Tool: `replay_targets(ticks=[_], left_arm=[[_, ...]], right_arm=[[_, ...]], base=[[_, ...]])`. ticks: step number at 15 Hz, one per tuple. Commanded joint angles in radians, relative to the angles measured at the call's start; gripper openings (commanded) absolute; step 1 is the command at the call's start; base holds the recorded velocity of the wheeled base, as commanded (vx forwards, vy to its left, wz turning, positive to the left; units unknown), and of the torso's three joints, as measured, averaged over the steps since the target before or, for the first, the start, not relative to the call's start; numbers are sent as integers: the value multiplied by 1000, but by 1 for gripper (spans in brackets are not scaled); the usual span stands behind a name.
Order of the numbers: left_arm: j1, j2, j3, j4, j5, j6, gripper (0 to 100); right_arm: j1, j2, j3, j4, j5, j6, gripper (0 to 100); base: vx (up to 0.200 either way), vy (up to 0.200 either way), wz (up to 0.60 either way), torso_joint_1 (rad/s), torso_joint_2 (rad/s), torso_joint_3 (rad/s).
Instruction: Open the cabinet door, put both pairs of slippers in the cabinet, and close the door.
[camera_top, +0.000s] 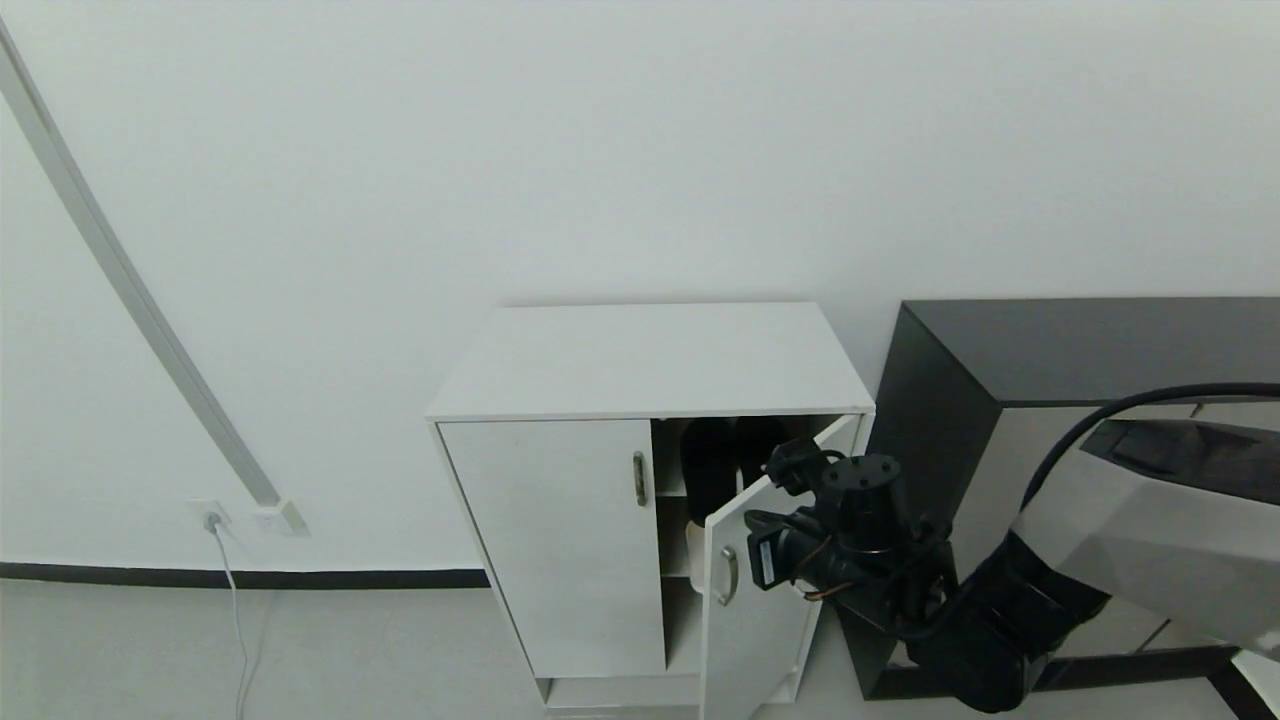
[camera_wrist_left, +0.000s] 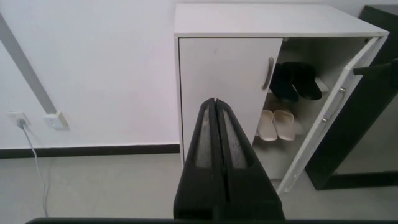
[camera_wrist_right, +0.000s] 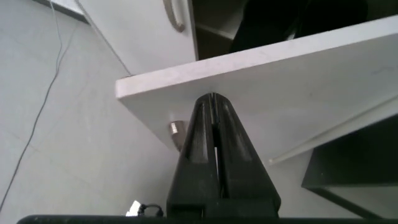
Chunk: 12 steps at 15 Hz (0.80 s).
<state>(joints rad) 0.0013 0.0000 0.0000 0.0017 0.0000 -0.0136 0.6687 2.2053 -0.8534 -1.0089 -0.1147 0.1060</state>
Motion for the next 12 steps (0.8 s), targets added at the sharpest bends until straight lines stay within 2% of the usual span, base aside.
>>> replay_targets(ticks=[1, 12], left_arm=[[0, 2, 0, 0, 2, 0, 0], [0, 2, 0, 1, 3, -3, 0]], right_arm=[[-9, 65, -58, 0, 0, -2, 0], [-67, 214, -311, -2, -8, -3, 0]], base=[[0, 0, 0, 0, 0, 0], [0, 0, 0, 0, 0, 0]])
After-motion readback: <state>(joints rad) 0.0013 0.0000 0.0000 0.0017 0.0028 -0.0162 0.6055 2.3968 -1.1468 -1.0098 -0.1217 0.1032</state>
